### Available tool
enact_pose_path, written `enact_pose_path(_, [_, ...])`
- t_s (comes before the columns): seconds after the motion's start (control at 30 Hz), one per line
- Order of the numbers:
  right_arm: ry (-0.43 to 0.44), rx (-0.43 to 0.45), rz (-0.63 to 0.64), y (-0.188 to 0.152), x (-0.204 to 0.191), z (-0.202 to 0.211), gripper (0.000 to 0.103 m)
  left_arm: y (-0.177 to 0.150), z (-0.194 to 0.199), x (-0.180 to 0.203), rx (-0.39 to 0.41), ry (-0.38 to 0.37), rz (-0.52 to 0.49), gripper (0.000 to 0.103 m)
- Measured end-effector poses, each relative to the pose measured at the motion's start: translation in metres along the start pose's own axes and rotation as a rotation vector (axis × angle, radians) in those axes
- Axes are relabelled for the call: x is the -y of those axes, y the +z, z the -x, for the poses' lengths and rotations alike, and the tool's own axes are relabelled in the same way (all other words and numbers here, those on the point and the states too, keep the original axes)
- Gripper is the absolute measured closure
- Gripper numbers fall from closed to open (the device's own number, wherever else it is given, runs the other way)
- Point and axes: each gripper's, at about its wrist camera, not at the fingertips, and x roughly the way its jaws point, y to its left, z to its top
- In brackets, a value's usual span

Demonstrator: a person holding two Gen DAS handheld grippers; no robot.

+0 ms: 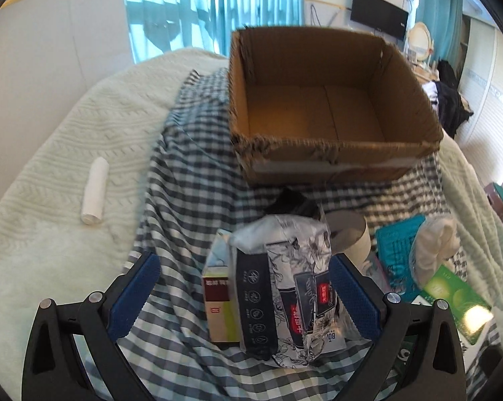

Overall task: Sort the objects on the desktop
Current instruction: 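Grasp the silver-black snack packet with the left gripper while the right grasps the green medicine box, then carry both held items over the cardboard box and open both grippers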

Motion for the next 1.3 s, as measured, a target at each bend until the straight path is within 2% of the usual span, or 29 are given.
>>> enact_pose_path(0.2, [0.009,-0.117,0.043,-0.013,-0.004,-0.031,0.0,-0.006,-0.023,0.009,-0.052,-0.02,-0.023,0.002])
enact_pose_path(0.33, [0.01,-0.181,0.044,-0.021,-0.004,-0.05,0.0,-0.01,-0.037,0.012,-0.084,-0.026,-0.035,0.014])
enact_pose_path(0.4, [0.016,-0.202,0.033,-0.025,-0.001,-0.058,0.005,-0.012,-0.041,0.013,-0.095,-0.021,-0.043,0.02])
enact_pose_path(0.43, [0.028,-0.218,0.032,-0.027,0.0,-0.063,0.009,-0.013,-0.041,0.014,-0.09,-0.016,-0.049,0.028])
enact_pose_path(0.47, [0.033,-0.231,0.035,-0.029,0.0,-0.066,0.022,-0.013,-0.041,0.015,-0.085,-0.02,-0.052,0.039])
enact_pose_path(0.5, [0.032,-0.238,0.04,-0.03,-0.001,-0.07,0.023,-0.012,-0.04,0.015,-0.077,-0.018,-0.053,0.044])
enact_pose_path(0.53, [0.033,-0.238,0.048,-0.03,-0.002,-0.069,0.023,-0.011,-0.039,0.015,-0.071,-0.022,-0.052,0.054])
enact_pose_path(0.57, [0.033,-0.238,0.053,-0.029,-0.002,-0.069,0.024,-0.01,-0.038,0.014,-0.068,-0.034,-0.051,0.06])
enact_pose_path(0.67, [0.043,-0.237,0.058,-0.03,-0.006,-0.067,0.024,-0.009,-0.035,0.012,-0.057,-0.036,-0.053,0.069])
enact_pose_path(1.0, [0.051,-0.161,0.032,-0.019,-0.008,-0.038,0.025,0.0,-0.004,0.006,0.019,-0.048,-0.05,0.078])
enact_pose_path(1.3, [0.034,-0.015,0.024,-0.001,-0.018,0.011,0.025,0.008,0.047,0.003,0.155,-0.045,-0.057,0.08])
